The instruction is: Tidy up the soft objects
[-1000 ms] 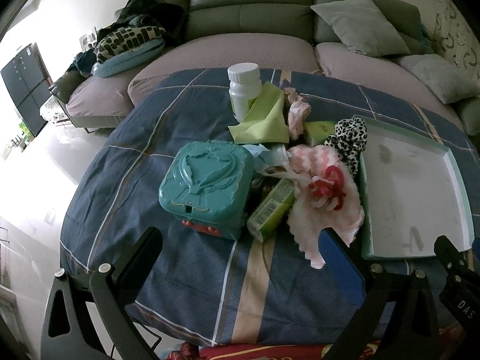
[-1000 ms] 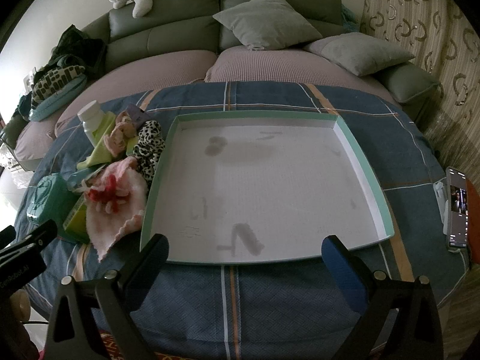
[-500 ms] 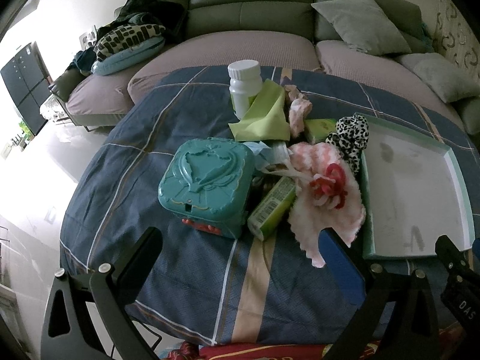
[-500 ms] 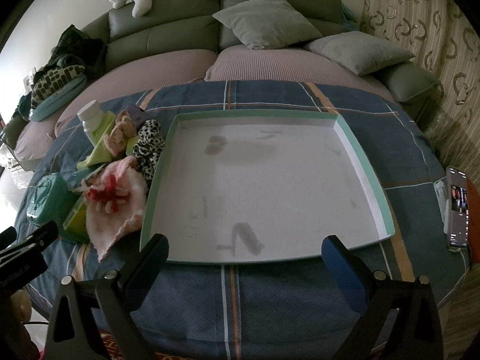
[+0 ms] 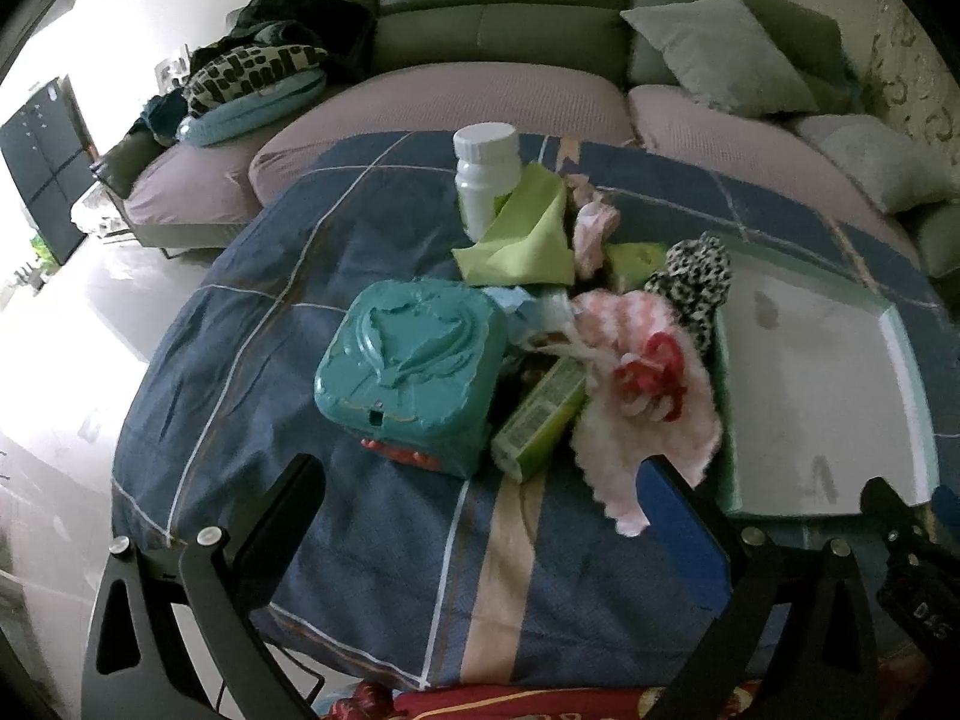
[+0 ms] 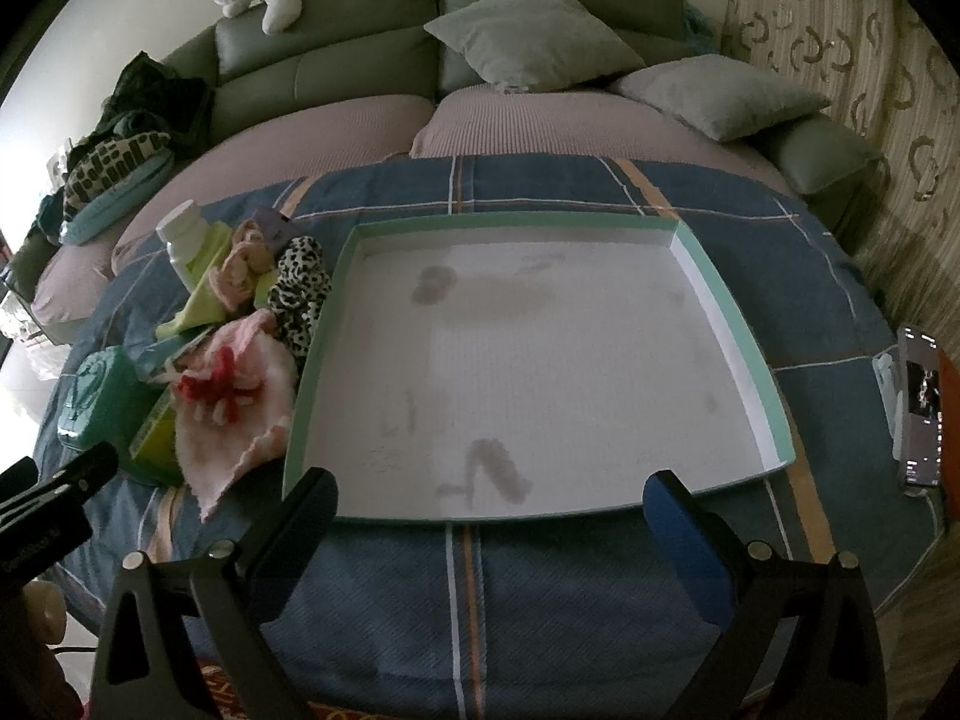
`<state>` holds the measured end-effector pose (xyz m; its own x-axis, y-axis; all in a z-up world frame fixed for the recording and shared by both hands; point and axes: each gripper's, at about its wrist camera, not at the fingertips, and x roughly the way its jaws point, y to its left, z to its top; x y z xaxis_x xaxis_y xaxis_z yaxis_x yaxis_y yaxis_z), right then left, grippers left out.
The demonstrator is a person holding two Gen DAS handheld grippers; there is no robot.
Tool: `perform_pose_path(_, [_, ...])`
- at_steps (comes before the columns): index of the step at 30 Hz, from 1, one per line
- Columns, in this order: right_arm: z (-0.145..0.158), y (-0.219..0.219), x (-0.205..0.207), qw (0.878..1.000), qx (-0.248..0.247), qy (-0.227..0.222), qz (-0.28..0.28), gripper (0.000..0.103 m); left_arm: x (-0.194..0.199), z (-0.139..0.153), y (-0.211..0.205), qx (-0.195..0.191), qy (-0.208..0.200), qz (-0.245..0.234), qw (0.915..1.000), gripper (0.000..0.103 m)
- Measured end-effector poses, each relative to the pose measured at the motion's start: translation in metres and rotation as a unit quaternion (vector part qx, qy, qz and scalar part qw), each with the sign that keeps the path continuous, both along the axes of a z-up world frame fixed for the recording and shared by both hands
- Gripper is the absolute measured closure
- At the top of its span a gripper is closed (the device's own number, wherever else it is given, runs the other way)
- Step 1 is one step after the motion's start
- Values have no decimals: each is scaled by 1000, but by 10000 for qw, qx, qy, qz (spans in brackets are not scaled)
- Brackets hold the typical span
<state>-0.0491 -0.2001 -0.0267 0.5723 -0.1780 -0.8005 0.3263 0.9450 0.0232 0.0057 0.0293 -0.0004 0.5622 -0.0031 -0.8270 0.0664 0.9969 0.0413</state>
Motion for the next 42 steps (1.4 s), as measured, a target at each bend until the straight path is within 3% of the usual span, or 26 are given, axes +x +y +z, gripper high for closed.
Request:
perform_pose_path(5, [18,-2,6,9991,272,-245,217,0,19,16,1,-179,40,-167,9997,0])
perform_pose_path(9, [38,12,29,9954,373,-449,761,0,41,25,14,-274,68,-151,9995,0])
perform_pose_path(15, [38,45,69,9876,514,-363,1440,3,71,23,46,-486,367,73,9981,0])
perform_pose_path(20, [34,53,99,9867,472,-300,1529,10,91,15,61,-491,591,258,9967,0])
perform_pose_path(25, [19,47,129,9882,492,-150,1443,20,108,14,49,-570,604,46,9965,0])
perform_pose_path(36, [-10,45,170,9891,525,122,1367,23,141,-9,34,-600,1175,-187,9911,0])
perform_pose_path(42, [-22,46,178,9881,572,189,1412,38,148,-18,28,-629,1317,-229,9890,0])
